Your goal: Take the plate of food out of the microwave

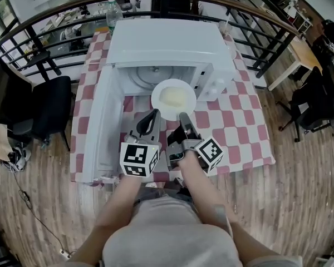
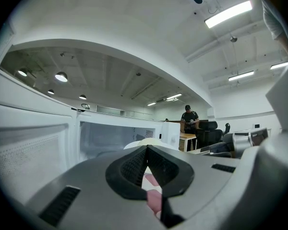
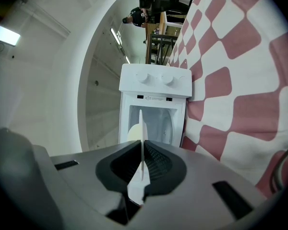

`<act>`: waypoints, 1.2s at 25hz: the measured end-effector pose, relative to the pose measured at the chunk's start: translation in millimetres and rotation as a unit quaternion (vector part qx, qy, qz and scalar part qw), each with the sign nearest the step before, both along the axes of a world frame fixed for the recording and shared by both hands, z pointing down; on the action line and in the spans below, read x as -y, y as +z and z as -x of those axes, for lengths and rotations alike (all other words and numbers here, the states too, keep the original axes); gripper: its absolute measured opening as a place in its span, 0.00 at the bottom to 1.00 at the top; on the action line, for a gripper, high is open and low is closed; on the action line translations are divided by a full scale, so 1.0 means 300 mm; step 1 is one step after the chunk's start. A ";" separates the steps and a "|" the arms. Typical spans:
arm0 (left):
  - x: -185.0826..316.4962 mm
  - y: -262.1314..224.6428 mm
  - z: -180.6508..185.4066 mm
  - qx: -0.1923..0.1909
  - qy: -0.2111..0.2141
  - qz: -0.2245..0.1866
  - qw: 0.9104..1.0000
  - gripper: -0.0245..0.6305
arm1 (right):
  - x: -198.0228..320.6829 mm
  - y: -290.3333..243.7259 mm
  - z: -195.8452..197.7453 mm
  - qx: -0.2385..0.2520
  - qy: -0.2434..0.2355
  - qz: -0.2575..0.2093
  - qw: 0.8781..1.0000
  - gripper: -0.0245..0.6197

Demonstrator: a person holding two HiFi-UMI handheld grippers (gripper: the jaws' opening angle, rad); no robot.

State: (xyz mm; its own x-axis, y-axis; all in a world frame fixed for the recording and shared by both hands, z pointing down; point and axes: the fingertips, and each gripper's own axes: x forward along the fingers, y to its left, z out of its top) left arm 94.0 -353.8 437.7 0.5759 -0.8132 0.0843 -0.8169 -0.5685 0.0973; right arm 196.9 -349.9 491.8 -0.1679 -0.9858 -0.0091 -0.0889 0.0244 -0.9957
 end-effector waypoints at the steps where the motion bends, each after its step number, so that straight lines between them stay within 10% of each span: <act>1: -0.002 -0.001 0.003 0.000 -0.002 -0.001 1.000 0.04 | -0.003 -0.005 0.004 0.000 0.000 -0.001 1.000 0.10; 30: -0.010 -0.020 0.019 -0.009 -0.005 -0.010 1.000 0.04 | -0.024 -0.022 0.018 0.008 0.009 0.004 1.000 0.10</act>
State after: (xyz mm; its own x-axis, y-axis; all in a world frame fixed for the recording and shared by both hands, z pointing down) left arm 88.2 -350.7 431.8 0.5693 -0.8201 0.0576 -0.8206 -0.5626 0.1004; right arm 191.4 -342.6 485.3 -0.1503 -0.9886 -0.0041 -0.0742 0.0154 -0.9971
